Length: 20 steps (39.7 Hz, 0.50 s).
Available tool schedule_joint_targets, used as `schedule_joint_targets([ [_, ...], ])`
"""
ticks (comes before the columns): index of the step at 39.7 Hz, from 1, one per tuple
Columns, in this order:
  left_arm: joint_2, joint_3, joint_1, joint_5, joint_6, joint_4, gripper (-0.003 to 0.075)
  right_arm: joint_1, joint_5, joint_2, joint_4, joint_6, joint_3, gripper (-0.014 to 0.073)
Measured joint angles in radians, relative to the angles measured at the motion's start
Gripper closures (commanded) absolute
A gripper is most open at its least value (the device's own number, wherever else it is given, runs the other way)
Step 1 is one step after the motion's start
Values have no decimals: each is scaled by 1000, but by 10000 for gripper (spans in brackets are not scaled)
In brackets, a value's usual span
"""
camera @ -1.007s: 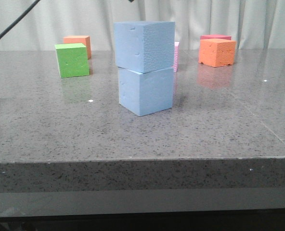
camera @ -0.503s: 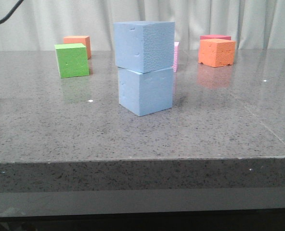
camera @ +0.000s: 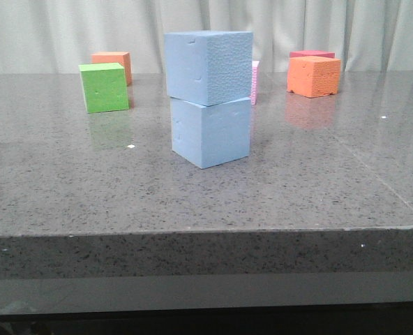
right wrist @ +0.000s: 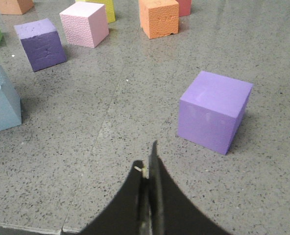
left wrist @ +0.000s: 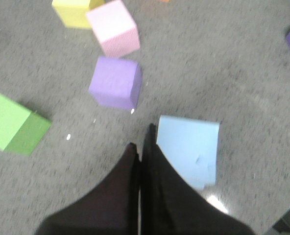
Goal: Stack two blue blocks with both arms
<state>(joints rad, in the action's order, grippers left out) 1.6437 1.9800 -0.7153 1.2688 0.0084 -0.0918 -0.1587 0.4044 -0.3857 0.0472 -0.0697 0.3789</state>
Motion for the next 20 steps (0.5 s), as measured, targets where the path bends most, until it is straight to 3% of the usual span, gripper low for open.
schedule_joint_targets([
  [10,-215,-265,0,-45,-15,-7,741,0,0,0,0,0,0,631],
  [20,-516,-591,0,-234,-16,-9,741,0,0,0,0,0,0,631],
])
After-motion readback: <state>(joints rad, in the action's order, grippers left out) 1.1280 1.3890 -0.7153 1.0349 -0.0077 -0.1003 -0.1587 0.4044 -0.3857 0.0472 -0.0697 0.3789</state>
